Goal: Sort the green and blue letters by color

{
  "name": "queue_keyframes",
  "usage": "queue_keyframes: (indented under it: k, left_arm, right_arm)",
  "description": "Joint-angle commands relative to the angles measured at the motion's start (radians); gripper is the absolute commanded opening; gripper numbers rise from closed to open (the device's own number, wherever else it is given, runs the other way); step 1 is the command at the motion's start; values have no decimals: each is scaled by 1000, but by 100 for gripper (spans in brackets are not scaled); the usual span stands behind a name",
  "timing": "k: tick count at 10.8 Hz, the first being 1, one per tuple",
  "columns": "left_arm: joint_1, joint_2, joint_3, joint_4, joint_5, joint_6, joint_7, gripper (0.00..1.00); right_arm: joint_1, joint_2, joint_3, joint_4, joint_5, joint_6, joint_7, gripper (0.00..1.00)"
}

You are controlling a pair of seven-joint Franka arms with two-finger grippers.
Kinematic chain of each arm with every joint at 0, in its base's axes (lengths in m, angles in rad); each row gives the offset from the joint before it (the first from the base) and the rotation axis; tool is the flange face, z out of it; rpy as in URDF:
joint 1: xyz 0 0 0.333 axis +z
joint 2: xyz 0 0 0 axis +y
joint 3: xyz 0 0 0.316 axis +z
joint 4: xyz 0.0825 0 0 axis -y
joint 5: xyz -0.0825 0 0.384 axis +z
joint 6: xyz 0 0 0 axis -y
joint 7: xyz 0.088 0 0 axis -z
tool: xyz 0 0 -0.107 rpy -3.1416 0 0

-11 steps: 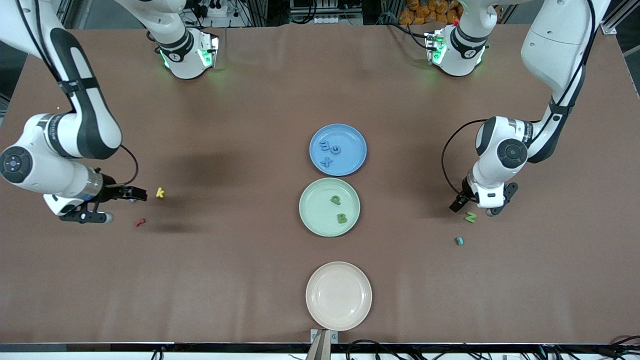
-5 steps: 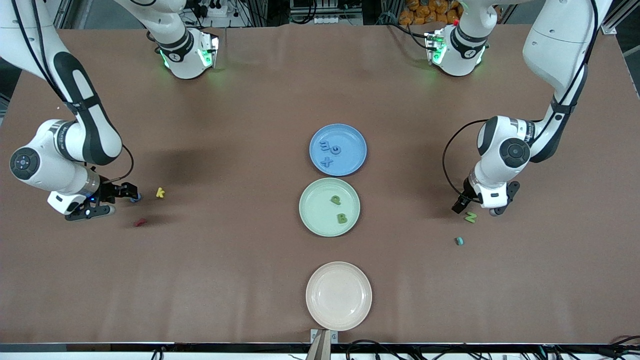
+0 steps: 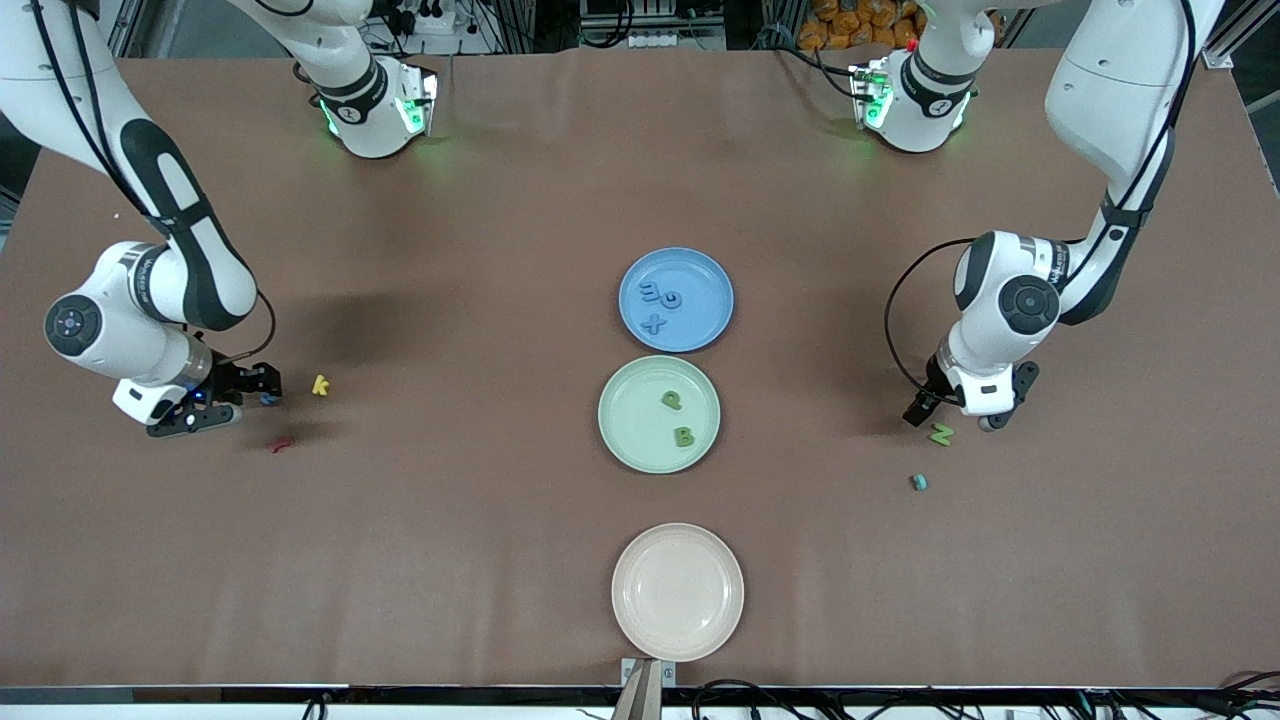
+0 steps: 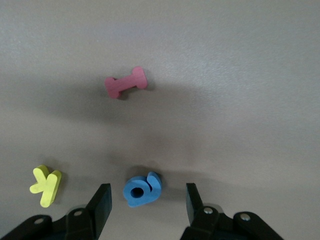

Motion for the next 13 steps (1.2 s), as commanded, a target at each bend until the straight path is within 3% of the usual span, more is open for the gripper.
queue_keyframes:
  k: [1,2,4,5,6,7,8,9,11,13]
  left_arm:
    - [12,-13,-8,-21,11,21,-13,100]
    - [12,-13,-10,-21,9,21,-12,100]
    - [12,-10,-8,-23,15,30,-9,100]
    - [12,-7,-8,-23,15,31,-9,64]
    - [12,-4,-8,-21,15,31,-16,24]
    - [12,-4,-10,-23,11,31,-24,0]
    - [12,-4,-8,-23,11,31,-24,0]
    - [11,-4,-10,-21,11,31,-25,0]
    - [9,-6,-10,-21,11,31,-25,0]
    - [1,-13,-10,-15,12,31,-22,0]
  right_arm:
    - [14,11,-12,-24,18,50,-20,62]
    - [15,16,-12,-22,18,53,-20,57]
    - [21,19,-12,-21,18,53,-12,24]
    - [20,19,-12,-21,18,53,-12,17]
    - [20,20,-12,-21,18,53,-12,17]
    - [20,22,-12,-24,18,65,-11,17]
    - [21,20,-12,-22,18,64,-9,6]
    - [44,2,-6,-18,18,32,65,0]
    - [75,-47,66,28,18,-106,255,0]
    - [139,-49,156,83,18,-155,536,0]
